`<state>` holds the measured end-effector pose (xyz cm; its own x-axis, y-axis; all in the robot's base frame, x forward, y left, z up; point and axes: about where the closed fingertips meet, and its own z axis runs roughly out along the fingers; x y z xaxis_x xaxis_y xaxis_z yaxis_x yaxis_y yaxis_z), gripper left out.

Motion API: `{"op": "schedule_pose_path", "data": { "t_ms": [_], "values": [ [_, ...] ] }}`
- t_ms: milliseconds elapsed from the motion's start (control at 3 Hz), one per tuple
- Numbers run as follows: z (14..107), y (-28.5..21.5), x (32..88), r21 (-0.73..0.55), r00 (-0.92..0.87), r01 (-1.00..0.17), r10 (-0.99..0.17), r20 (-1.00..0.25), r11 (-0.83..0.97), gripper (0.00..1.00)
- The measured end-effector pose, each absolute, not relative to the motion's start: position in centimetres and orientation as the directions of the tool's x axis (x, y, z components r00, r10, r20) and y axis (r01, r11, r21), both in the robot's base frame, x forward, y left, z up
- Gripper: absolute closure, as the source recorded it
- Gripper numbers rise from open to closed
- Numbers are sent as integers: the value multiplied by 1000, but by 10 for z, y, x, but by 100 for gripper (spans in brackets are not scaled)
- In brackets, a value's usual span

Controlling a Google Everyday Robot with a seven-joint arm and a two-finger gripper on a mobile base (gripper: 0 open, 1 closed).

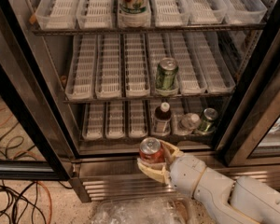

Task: Pick coke can from bottom shelf of fridge

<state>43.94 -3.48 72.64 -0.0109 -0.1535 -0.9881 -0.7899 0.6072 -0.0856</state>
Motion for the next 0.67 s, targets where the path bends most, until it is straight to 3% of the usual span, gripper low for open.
{"op": "schedule_pose_path", "data": {
  "t_ms": [667],
  "values": [
    [758,-48,418,-92,-13,-773,-160,-987,627,100]
  ]
}}
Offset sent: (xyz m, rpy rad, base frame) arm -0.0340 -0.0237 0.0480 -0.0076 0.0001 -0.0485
